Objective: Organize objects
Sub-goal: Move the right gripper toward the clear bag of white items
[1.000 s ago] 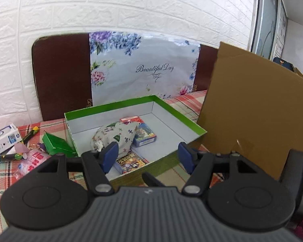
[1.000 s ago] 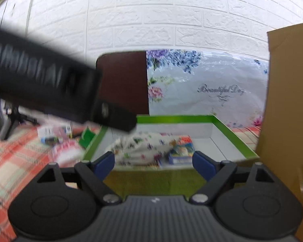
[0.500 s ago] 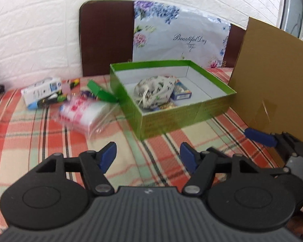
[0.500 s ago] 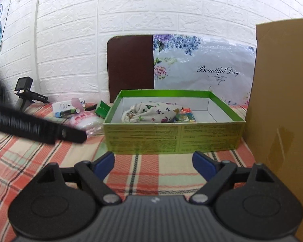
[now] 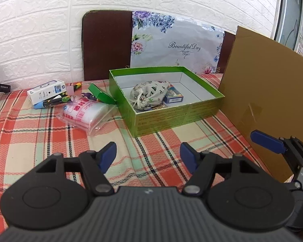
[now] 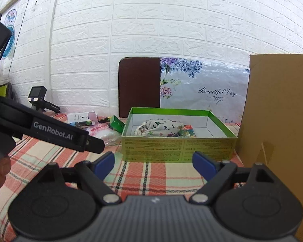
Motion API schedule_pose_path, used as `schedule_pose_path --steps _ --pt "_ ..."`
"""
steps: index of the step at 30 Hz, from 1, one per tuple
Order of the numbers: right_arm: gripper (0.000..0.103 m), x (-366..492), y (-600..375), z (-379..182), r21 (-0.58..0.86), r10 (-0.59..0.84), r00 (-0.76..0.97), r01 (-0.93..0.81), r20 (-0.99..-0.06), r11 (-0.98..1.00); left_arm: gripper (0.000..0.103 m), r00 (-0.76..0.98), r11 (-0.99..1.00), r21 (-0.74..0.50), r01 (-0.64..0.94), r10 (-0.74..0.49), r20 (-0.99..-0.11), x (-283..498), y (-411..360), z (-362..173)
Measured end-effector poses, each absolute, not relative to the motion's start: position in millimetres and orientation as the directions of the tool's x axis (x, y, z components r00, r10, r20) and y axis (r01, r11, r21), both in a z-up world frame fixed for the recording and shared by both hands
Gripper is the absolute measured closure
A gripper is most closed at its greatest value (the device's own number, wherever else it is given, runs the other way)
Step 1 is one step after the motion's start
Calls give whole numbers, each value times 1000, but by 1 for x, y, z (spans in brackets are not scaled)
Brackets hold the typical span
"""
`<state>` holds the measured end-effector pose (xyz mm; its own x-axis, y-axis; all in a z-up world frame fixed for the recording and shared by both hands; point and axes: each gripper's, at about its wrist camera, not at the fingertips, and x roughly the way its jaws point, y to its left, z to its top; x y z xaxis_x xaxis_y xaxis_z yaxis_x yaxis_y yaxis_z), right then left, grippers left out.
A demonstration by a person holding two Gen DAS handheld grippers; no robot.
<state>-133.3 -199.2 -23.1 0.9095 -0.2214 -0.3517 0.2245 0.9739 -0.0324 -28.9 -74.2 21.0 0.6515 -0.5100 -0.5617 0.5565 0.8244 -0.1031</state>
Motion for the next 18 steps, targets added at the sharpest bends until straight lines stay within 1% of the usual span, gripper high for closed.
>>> schedule_pose_path --steps 8,18 --pt "15 -156 -183 -13 -34 -201 928 201 -314 979 31 691 845 -105 525 -495 -527 -50 -54 31" --pt "15 -160 -162 -14 -53 -173 929 165 -326 985 30 722 865 -126 485 -478 -501 -55 -29 29"
